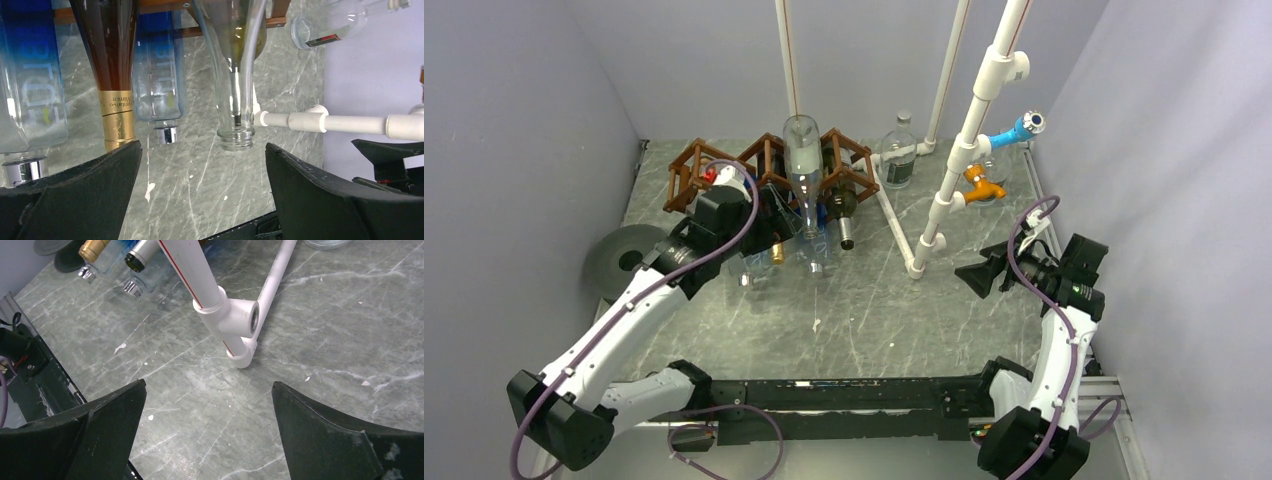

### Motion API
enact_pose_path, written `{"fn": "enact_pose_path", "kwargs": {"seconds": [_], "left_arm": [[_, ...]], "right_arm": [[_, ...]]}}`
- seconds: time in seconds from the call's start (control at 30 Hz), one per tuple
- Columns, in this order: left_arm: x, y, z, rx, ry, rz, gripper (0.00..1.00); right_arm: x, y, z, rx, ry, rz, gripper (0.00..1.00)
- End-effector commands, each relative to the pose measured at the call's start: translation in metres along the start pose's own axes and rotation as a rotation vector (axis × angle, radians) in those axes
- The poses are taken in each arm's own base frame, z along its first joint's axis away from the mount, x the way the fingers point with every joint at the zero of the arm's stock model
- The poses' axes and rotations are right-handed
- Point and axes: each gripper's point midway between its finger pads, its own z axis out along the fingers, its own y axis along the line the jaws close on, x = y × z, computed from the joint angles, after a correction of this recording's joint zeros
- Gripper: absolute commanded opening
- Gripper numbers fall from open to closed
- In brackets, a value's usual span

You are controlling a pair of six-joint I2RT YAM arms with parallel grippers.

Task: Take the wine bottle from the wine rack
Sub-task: Pick up the wine bottle from the wine rack.

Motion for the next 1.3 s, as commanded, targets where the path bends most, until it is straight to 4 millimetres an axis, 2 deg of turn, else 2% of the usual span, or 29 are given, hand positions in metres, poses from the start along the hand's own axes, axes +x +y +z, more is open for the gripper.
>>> {"fn": "enact_pose_path", "kwargs": {"seconds": [0.0, 0.47, 0.87, 1.27], "left_arm": [[-0.02, -0.012, -0.002, -0.006, -0.044, -0.048, 1.0], [-0.036, -0.023, 0.022, -0.17, -0.027, 0.011, 1.0], [-0.039, -0.044, 0.061, -0.268, -0.063, 0.179, 1.0], [-0.041, -0.038, 0.09, -0.311, -0.108, 0.273, 0.98]], "right_arm": [[-0.007, -0.004, 0.002, -0.004, -0.014, -0.071, 1.0], [-0.005, -0.003, 0.003, -0.003, -0.011, -0.082, 1.0], [-0.004, -0.002, 0.003, -0.005, -0.007, -0.093, 1.0], [-0.004, -0.001, 0.004, -0.007, -0.002, -0.1, 1.0]]}}
